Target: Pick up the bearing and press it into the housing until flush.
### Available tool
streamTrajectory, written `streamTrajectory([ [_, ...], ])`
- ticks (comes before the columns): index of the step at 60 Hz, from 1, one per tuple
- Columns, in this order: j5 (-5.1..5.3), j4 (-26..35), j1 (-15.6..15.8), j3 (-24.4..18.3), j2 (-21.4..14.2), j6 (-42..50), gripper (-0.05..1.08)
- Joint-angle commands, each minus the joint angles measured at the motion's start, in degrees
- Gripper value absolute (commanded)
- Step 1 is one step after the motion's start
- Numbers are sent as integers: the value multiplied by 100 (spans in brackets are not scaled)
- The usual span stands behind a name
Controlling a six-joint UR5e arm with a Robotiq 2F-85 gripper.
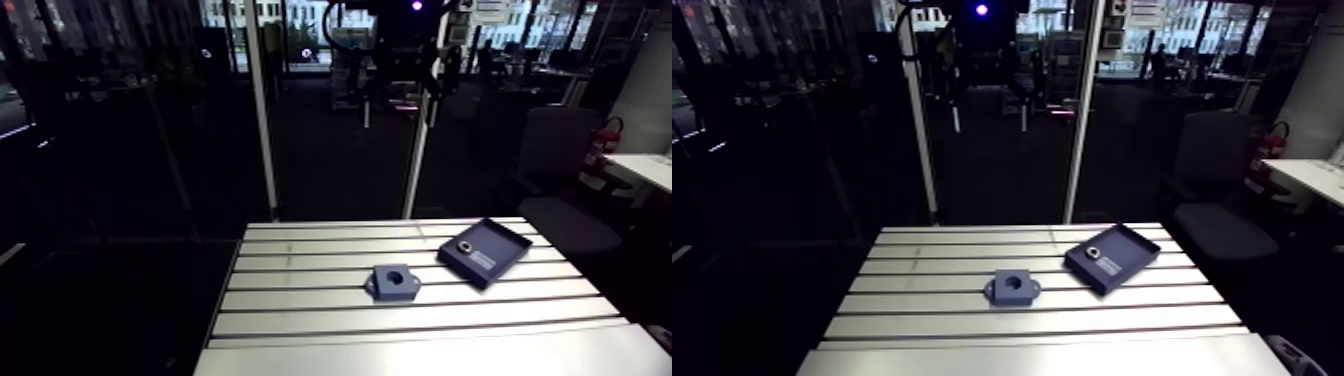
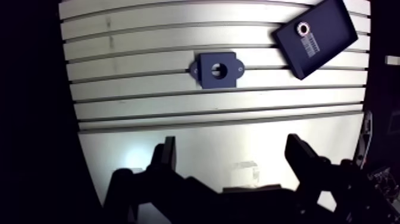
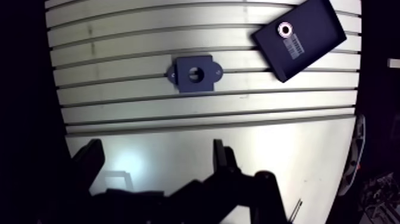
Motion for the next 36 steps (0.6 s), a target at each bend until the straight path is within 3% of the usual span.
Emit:
streamTrajectory([
  [1,-27,-704,-1018,117,442,-738,0],
  [8,-18,-773,-1167,124,525,-747,0],
  [36,-27,-980,-1194,141,669,-1115,0],
])
